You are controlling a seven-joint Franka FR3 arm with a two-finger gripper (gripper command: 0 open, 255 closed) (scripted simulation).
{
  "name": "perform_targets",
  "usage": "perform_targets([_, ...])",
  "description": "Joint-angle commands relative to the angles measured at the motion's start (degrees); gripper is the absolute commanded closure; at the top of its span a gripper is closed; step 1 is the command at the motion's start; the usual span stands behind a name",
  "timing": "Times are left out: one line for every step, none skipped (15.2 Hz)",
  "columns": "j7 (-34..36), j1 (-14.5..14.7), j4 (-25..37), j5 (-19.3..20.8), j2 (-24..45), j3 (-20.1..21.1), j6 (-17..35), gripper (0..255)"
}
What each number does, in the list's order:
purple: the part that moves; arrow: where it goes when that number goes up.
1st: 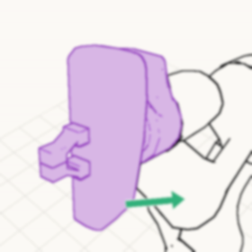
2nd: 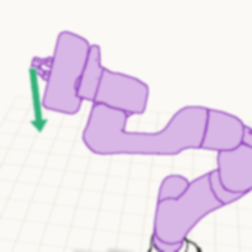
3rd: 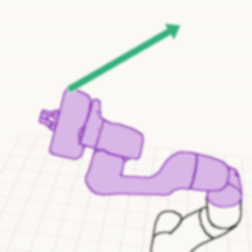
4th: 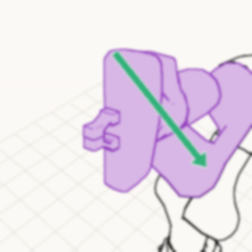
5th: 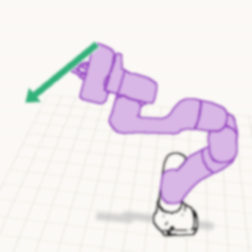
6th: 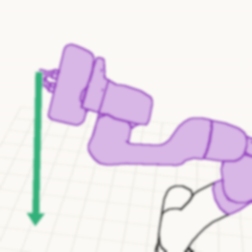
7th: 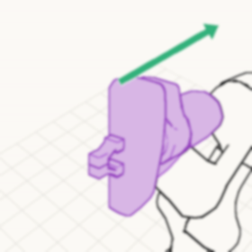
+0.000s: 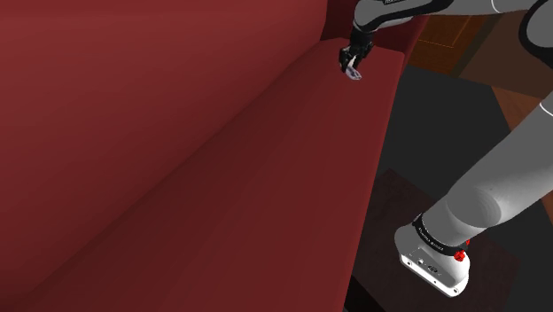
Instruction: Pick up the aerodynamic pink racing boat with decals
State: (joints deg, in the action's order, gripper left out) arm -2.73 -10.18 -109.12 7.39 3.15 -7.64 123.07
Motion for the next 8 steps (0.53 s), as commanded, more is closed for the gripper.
perform_targets([-0.1, 0.0, 1.2, 0.0, -0.4, 0.0, -1.6, 255])
perform_targets([-0.2, 0.1, 1.8, -0.1, -0.5, 0.0, -2.3, 255])
perform_targets([-0.3, 0.1, 2.4, -0.1, -0.6, 0.1, -3.0, 255])
perform_targets([-0.4, 0.1, 3.0, -0.1, -0.7, 0.1, -3.8, 255])
perform_targets([-0.4, 0.1, 3.7, -0.2, -0.8, 0.1, -4.5, 255])
perform_targets([-0.5, 0.1, 4.4, -0.2, -0.9, 0.1, -5.3, 255])
perform_targets([-0.5, 0.1, 4.5, -0.2, -0.9, 0.1, -5.4, 255])
perform_targets([-0.5, 0.1, 4.5, -0.2, -0.9, 0.1, -5.4, 255])
